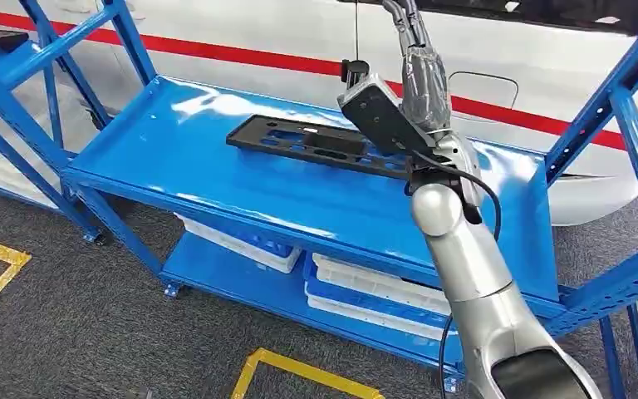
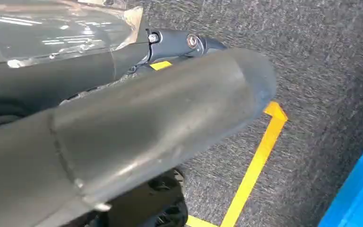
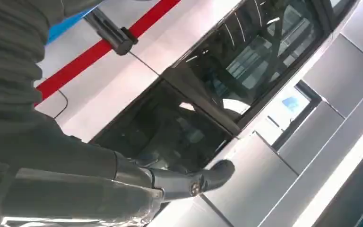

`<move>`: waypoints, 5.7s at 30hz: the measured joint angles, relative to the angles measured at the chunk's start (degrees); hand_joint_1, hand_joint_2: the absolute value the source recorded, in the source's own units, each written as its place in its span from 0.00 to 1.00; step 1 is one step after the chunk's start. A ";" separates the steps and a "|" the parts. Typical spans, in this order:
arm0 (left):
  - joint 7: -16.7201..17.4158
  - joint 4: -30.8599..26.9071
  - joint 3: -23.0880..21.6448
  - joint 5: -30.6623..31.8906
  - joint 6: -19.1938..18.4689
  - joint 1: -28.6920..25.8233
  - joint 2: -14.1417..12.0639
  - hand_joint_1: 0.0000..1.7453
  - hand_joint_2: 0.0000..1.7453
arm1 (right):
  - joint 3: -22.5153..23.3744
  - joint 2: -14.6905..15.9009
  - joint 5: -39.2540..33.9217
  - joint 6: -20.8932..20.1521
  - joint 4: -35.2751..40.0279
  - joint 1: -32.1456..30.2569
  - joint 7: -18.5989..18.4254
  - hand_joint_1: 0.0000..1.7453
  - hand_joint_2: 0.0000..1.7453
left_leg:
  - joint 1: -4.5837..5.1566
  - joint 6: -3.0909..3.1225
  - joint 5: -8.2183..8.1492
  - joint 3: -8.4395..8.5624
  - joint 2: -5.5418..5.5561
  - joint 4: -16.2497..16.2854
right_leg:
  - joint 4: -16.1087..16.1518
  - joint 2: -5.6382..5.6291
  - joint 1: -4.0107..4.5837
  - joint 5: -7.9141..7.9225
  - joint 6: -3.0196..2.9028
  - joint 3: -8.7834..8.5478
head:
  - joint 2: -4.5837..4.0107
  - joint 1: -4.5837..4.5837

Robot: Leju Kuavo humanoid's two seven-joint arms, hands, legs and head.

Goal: Take the parts from the cabinet and place them on the table.

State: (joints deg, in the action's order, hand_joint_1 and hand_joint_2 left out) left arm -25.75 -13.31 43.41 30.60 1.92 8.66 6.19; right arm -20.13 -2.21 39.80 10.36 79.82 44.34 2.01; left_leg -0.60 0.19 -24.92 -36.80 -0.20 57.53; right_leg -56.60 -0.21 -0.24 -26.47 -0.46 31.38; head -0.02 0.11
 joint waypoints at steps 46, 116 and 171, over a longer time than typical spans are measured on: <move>11.67 0.66 -0.72 7.30 2.34 -5.03 -0.55 0.00 0.00 | -10.14 8.42 14.60 0.92 13.75 -32.08 8.00 0.00 1.00 | 0.99 1.27 1.54 1.25 0.87 -0.32 | 0.82 0.04 0.57 -2.64 0.72 -2.09 | 0.00 -0.02; 12.55 0.72 2.69 15.85 2.36 -5.66 0.72 0.00 0.00 | -5.83 7.83 11.67 -0.11 15.11 -12.76 2.89 0.00 1.00 | 1.06 1.69 2.72 0.71 1.28 -0.35 | 0.79 0.27 0.44 -1.69 1.37 -1.63 | 0.00 -0.04; 10.03 0.72 7.15 22.38 0.00 -4.19 1.51 0.00 0.00 | 2.14 -4.66 42.86 5.64 -32.63 -5.48 -13.95 0.88 1.00 | 1.02 1.68 2.72 0.64 1.31 -0.33 | 0.78 0.27 0.41 -1.70 1.35 -1.53 | 0.00 -0.02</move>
State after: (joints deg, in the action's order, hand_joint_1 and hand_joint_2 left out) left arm -15.72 -12.59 50.56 52.98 1.92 4.47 7.69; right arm -17.99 -6.86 82.67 16.00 47.19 38.86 -11.93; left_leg 0.43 1.87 -22.20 -36.15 1.11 57.20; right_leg -55.82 0.06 0.17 -28.17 0.89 29.85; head -0.02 0.09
